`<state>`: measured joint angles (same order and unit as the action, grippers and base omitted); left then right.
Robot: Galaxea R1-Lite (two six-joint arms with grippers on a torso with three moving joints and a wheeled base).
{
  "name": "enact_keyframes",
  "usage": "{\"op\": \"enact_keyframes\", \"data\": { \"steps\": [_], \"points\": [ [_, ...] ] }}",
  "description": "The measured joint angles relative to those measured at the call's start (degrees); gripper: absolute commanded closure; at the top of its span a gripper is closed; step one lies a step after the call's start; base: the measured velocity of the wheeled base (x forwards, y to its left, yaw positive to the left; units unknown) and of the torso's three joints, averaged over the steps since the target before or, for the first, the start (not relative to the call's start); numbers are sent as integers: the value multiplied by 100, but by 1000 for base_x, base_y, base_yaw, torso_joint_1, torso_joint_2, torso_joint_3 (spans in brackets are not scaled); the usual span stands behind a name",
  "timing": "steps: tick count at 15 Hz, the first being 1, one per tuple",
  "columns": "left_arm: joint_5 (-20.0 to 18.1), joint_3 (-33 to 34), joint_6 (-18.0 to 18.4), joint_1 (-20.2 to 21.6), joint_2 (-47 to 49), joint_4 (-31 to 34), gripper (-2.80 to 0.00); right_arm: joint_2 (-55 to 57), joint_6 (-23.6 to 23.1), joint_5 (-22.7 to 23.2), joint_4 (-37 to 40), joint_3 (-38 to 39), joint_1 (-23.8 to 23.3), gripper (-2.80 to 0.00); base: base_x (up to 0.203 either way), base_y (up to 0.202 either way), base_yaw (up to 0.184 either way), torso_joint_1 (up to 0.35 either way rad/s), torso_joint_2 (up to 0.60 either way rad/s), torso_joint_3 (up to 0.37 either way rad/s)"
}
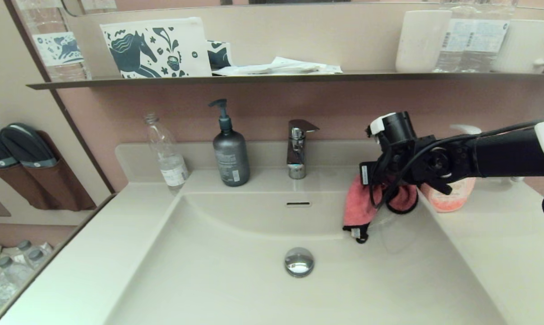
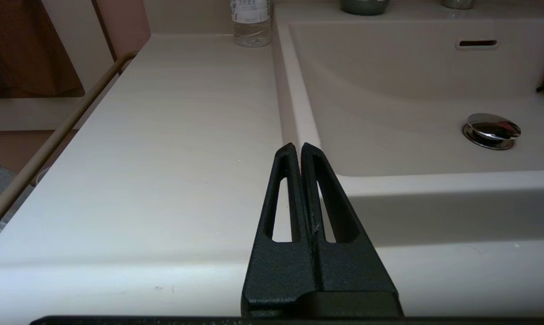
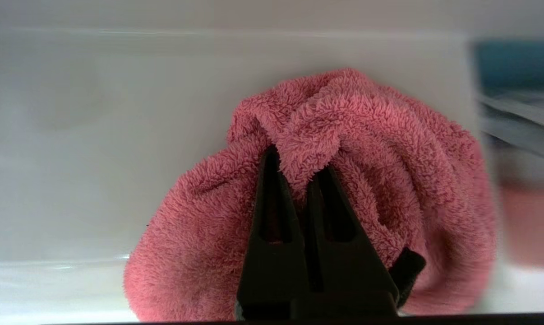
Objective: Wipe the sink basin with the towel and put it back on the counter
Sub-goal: Wipe the sink
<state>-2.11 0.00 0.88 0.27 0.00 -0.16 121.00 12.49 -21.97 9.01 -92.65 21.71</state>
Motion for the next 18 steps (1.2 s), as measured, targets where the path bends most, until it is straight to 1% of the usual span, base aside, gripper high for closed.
{"op": "enact_keyframes", "data": {
  "steps": [2, 7, 9, 11, 14, 17, 18],
  "points": [
    [2, 0, 0, -2, 0, 0, 0, -221, 119, -22, 304, 134, -50, 0, 0, 0, 0, 0, 0, 0],
    [0, 0, 0, 4, 0, 0, 0, -1116, 820, 11, 2404, 220, 234, 0, 0, 0, 0, 0, 0, 0],
    [0, 0, 0, 3, 0, 0, 0, -1357, 877, -97, 3040, 261, 240, 0, 0, 0, 0, 0, 0, 0],
    [0, 0, 2, 2, 0, 0, 0, -1461, 883, -335, 3268, 286, 274, 0, 0, 0, 0, 0, 0, 0],
    [1, 0, 2, 2, 0, -2, 0, -1507, 789, -456, 3373, 288, 443, 0, 0, 0, 0, 0, 0, 0],
    [2, 0, 0, 2, 0, 0, 0, -1297, 683, -911, 3589, 283, 524, 0, 0, 0, 0, 0, 0, 0],
    [0, 0, 0, 2, 0, 0, 0, -1181, 671, -990, 3610, 275, 530, 0, 0, 0, 0, 0, 0, 0]
  ]
}}
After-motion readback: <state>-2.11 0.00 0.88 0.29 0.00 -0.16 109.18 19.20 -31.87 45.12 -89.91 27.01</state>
